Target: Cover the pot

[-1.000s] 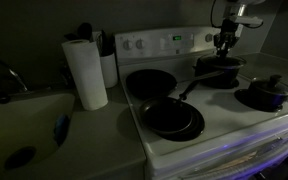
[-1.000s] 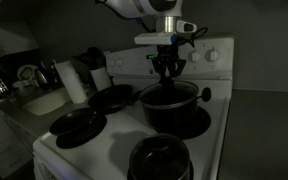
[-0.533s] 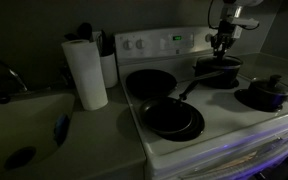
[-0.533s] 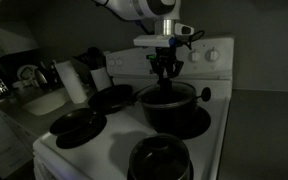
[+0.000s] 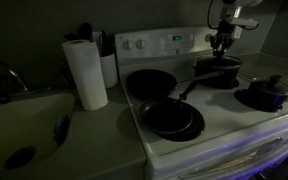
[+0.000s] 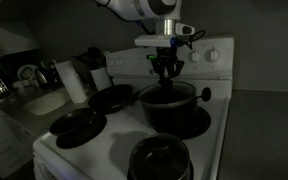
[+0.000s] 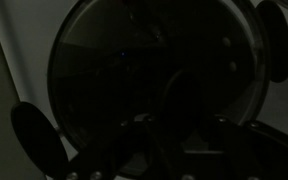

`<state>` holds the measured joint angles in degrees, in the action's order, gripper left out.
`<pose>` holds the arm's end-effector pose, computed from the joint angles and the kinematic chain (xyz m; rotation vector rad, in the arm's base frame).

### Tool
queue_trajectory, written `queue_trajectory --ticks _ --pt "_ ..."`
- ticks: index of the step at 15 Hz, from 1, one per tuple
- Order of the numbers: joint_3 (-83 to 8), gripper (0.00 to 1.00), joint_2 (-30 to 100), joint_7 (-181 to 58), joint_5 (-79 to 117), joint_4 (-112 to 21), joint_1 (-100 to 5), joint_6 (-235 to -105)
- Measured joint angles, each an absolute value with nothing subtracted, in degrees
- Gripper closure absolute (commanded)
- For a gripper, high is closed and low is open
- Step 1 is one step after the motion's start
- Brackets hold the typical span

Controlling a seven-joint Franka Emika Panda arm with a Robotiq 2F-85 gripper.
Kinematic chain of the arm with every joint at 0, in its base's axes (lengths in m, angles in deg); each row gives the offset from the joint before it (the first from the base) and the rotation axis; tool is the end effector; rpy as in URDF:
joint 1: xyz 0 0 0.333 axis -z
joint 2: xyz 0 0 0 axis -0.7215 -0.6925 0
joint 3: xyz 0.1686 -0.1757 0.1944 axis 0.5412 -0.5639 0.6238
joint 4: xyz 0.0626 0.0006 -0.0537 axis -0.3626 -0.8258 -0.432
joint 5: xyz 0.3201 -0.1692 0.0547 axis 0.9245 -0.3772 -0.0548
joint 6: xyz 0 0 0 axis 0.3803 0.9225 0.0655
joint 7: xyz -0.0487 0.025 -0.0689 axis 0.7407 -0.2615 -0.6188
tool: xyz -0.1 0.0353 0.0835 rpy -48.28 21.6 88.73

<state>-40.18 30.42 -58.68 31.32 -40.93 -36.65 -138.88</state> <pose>0.6101 -0.1494 0.4146 -2.9666 0.5205 0.1155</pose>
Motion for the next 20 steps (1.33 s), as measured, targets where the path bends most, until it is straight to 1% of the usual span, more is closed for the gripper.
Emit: queue_trajectory --ticks 4,10,20 --pt "-40.18 0.87 30.41 -58.87 31.3 -41.09 -36.72 -140.12" --pt "-40.18 0.87 30.67 -62.37 31.2 -42.76 -37.33 -148.42" --pt "-40.22 0.87 34.18 -67.71 29.22 -49.17 -38.55 -156.96"
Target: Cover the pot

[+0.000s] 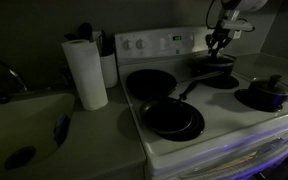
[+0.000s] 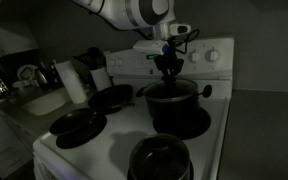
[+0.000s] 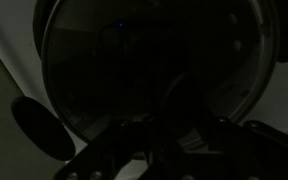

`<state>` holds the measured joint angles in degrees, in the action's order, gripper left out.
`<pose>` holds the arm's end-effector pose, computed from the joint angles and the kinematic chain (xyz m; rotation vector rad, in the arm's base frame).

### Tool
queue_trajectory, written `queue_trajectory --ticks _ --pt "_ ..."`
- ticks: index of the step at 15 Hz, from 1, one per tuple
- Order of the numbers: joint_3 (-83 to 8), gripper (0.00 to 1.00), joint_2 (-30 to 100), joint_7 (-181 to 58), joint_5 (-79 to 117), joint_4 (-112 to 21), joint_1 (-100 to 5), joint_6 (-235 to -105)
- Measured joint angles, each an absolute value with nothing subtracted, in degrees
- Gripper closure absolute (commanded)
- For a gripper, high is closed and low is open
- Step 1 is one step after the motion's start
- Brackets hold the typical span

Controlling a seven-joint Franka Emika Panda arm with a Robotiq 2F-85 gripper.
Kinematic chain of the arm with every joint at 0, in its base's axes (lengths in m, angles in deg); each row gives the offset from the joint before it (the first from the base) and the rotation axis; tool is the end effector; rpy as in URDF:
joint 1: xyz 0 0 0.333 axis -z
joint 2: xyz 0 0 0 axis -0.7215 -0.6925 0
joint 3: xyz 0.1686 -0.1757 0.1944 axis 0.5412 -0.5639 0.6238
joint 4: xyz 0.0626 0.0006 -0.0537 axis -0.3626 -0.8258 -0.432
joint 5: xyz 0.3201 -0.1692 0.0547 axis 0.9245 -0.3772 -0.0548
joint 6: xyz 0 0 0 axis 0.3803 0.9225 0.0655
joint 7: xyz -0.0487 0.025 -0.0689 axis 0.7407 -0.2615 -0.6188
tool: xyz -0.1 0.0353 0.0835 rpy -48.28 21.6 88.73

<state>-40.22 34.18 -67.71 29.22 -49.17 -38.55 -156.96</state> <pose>0.6211 -0.1428 0.4190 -2.9695 0.7325 -0.2254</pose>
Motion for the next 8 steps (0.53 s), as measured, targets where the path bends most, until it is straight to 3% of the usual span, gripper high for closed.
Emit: queue_trajectory --ticks 8 --pt "-40.7 0.87 37.65 -76.47 24.28 -56.57 -40.17 -166.57"
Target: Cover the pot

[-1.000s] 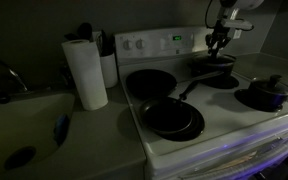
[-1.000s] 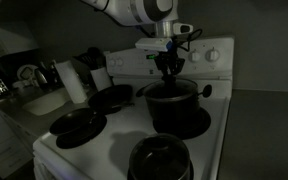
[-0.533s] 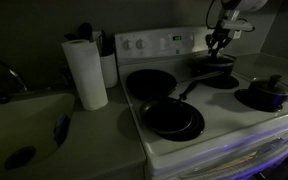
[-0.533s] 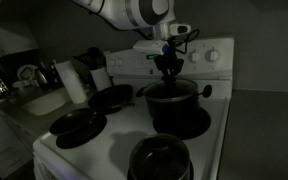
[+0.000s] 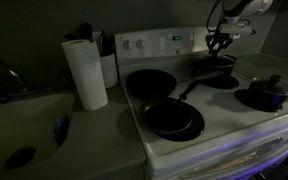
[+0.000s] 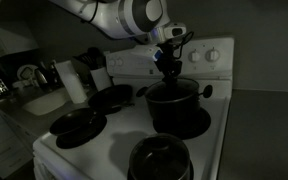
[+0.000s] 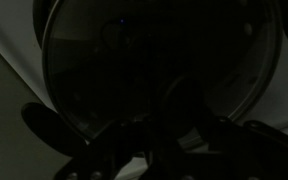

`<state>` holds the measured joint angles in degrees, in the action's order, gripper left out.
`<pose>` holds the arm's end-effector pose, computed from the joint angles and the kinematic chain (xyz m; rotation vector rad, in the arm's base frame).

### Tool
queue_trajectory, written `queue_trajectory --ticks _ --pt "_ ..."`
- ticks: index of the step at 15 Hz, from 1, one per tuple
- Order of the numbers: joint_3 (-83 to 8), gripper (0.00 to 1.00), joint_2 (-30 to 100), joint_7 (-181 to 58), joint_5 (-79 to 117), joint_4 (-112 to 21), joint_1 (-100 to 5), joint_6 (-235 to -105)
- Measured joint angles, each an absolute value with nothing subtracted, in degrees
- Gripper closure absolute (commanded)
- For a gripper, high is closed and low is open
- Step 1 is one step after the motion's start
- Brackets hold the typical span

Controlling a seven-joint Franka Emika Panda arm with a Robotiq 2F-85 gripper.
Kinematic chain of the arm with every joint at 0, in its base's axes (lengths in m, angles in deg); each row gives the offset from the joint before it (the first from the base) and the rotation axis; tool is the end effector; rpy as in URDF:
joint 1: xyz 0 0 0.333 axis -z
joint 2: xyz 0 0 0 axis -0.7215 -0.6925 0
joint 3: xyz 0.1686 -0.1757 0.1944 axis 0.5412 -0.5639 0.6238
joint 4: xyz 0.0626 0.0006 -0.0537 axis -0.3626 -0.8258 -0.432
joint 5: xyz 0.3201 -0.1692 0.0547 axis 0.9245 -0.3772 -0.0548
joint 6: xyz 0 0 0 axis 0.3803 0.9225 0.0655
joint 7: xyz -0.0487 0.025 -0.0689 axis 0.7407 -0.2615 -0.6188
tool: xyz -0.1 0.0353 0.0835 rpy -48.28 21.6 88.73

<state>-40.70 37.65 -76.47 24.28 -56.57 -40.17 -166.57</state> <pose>0.6112 -0.1363 0.4151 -2.9700 0.8886 -0.3779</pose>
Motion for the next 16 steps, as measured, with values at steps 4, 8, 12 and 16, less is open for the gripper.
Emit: queue_trajectory --ticks 4,8,12,16 --pt "-40.77 0.87 38.48 -78.13 24.0 -58.11 -40.21 -168.18" --pt "-41.1 0.87 39.49 -80.89 22.94 -59.43 -40.25 -168.22" --pt "-41.87 0.87 41.48 -85.87 19.02 -61.87 -40.34 -168.01" --pt "-43.08 0.87 43.4 -88.17 16.2 -64.23 -40.31 -167.87"
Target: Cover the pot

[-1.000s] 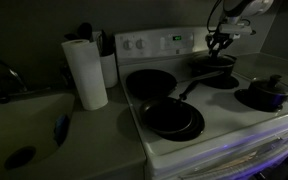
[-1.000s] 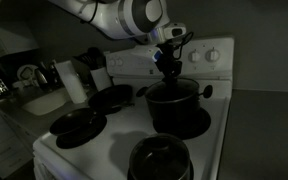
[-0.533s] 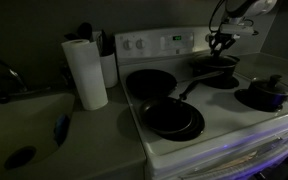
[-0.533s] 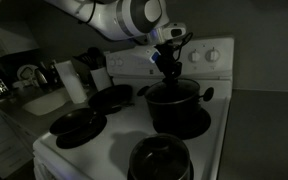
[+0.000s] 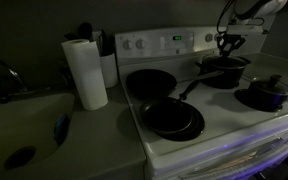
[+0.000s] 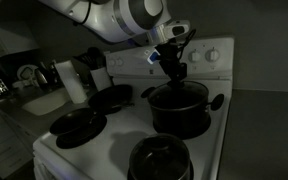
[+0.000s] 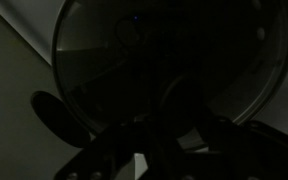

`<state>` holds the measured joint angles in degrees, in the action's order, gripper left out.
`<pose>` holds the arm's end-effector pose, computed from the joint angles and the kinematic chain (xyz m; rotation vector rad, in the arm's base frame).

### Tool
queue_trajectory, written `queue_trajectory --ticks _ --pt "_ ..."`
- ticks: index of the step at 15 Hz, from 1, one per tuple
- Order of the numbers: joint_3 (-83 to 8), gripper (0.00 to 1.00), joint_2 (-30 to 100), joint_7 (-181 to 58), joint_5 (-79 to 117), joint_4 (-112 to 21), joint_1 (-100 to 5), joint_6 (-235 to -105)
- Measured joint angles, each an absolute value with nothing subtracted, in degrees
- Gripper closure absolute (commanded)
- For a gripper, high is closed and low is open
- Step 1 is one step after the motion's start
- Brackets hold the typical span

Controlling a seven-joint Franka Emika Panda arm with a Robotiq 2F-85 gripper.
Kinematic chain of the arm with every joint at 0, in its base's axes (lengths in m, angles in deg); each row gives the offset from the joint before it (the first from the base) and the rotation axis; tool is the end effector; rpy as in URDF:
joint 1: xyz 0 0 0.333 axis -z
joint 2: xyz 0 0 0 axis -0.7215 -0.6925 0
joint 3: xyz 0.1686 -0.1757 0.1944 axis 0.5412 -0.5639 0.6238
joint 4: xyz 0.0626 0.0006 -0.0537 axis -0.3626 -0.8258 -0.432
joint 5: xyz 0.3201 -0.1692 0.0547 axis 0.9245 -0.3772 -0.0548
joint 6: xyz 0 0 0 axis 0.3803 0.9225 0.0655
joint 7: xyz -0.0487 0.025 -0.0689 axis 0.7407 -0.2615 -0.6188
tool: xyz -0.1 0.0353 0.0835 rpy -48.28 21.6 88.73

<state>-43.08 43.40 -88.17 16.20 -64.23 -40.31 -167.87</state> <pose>0.5711 -0.1584 0.4165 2.8393 -1.1093 0.3729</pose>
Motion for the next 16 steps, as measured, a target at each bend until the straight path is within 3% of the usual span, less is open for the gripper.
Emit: queue_trajectory --ticks 3,4,5,6,11,16 --pt "-43.3 0.87 43.91 -88.18 16.3 -64.93 -40.24 -167.92" --pt "-43.31 0.73 43.91 -88.02 16.61 -64.94 -40.21 -167.93" --pt "-43.31 0.37 43.91 -87.68 17.03 -64.94 -40.15 -167.93" --pt "-43.31 0.36 43.91 -87.2 17.54 -64.94 -40.05 -167.93" --pt "-42.75 0.02 43.91 -83.82 21.12 -65.3 -40.27 -167.61" --pt "-42.09 0.0 45.52 -84.31 19.97 -64.49 -41.54 -163.11"
